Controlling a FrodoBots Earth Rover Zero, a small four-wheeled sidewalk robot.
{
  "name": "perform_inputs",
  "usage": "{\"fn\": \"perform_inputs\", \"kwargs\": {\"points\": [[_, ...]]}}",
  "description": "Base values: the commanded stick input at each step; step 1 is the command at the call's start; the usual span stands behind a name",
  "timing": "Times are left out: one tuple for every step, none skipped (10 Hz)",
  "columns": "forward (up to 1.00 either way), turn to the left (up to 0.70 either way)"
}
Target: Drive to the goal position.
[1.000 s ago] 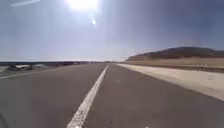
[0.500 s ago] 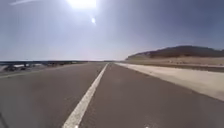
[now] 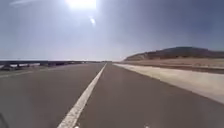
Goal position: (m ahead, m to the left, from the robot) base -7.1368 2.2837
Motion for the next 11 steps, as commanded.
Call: {"fn": "perform_inputs", "kwargs": {"points": [[1.00,0.27],[1.00,0.27],[1.00,0.00],[1.00,0.00],[1.00,0.00],[1.00,0.00],[1.00,0.00],[1.00,0.00],[1.00,0.00],[1.00,0.00],[1.00,0.00]]}}
